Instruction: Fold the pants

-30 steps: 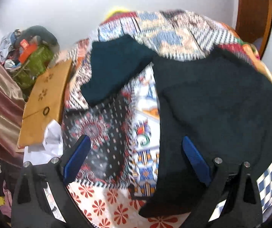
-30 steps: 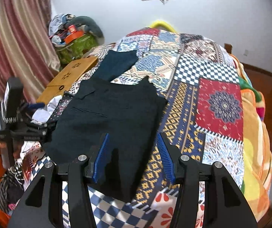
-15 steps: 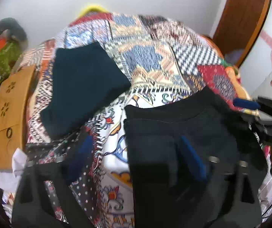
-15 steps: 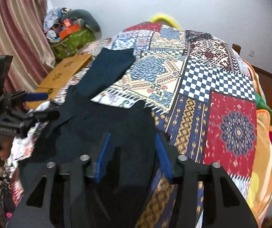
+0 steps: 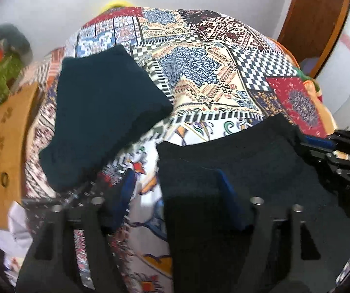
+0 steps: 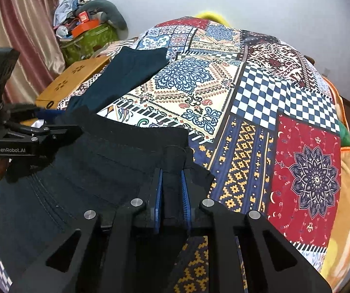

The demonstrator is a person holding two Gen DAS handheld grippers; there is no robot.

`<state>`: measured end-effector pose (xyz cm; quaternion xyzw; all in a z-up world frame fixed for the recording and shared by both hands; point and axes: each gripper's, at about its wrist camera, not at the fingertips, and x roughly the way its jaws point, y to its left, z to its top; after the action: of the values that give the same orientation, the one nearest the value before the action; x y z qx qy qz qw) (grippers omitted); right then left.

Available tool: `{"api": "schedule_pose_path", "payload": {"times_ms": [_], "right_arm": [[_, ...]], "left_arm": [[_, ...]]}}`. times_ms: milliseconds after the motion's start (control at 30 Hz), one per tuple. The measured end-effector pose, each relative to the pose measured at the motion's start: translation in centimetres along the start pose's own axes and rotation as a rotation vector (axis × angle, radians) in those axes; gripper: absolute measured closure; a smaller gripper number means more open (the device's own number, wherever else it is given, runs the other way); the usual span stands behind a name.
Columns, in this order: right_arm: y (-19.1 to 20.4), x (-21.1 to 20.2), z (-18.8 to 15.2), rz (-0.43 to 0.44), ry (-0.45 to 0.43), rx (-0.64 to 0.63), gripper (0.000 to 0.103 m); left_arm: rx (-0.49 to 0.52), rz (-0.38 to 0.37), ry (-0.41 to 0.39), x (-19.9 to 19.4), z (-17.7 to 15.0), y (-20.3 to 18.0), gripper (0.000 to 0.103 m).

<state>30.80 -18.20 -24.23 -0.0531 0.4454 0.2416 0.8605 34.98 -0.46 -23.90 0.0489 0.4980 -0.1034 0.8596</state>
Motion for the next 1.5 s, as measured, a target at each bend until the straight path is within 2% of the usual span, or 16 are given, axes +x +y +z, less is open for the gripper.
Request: {"api": "schedule_pose_path", "payload": {"times_ms": [67, 133, 233, 300, 400, 467, 533, 633, 700, 800, 900, 967, 1033, 1200, 1333, 1500], "right_arm": [[0.2, -0.8, 0.4, -0.016, 0.015, -0.004, 0.089], [0.1, -1.9, 0.6, -0.028, 0.021, 0.007, 0.082], [0.4, -4.4, 0.5, -0.006, -0.002, 0.007, 0.078], [1.1, -5.9, -0.1, 0.007, -0.018, 0.002, 0.061], [2.7, -7.2, -1.7, 0.026, -0.032, -0.015, 0.050], [3.7, -6.9, -3.0, 0.039, -0.008, -0.028, 0.050], [4.3, -6.4, -4.2, 0.029, 0.021, -0.032, 0.050], [4.2, -6.5, -6.2, 0.007, 0.013, -0.011, 0.050], [3.3, -7.2, -7.3, 0.038, 0.004, 0.053, 0.050], [1.8, -8.3, -8.8, 0.096, -0.008, 0.146, 0.049], [1.2, -9.1, -9.8, 0.099, -0.019, 0.187, 0.049], [1.2, -9.6, -10.1, 0.090, -0.021, 0.190, 0.049], [1.1, -10.0, -10.2, 0.076, -0.022, 0.173, 0.049], [0.1, -10.9, -9.3, 0.025, -0.020, 0.157, 0.049], [-0.2, -11.5, -7.7, 0.024, -0.067, 0.162, 0.046], [-0.1, -9.1, -5.9, 0.080, -0.052, 0.182, 0.046]], "left_arm": [[-0.004, 0.041, -0.018, -1.6, 0.4, 0.5, 0.029], [-0.029, 0.083, -0.062, -3.7, 0.5, 1.4, 0.029], [-0.076, 0.029, -0.104, -6.6, -0.3, 2.3, 0.026], [-0.074, -0.012, -0.110, -7.8, -1.6, 2.1, 0.020], [-0.023, -0.023, -0.090, -8.0, -4.4, 0.4, 0.015], [0.018, -0.006, -0.042, -6.9, -6.7, -0.9, 0.015], [0.009, 0.030, 0.020, -5.6, -8.9, -1.4, 0.014], [-0.081, -0.004, 0.020, -6.2, -11.1, -0.4, 0.014], [-0.116, -0.007, 0.012, -7.1, -12.2, 0.5, 0.014], [-0.137, 0.043, 0.018, -7.8, -14.0, 1.4, 0.014], [-0.176, 0.031, 0.036, -7.9, -15.4, 2.7, 0.014], [-0.185, 0.085, 0.047, -8.2, -15.8, 3.3, 0.014], [-0.172, 0.133, 0.050, -8.5, -15.8, 3.8, 0.018], [-0.191, 0.091, -0.025, -10.8, -13.6, 4.7, 0.018], [-0.170, 0.016, -0.100, -11.7, -10.5, 3.4, 0.016], [-0.115, -0.073, -0.047, -7.7, -7.4, 1.2, 0.015]]}}
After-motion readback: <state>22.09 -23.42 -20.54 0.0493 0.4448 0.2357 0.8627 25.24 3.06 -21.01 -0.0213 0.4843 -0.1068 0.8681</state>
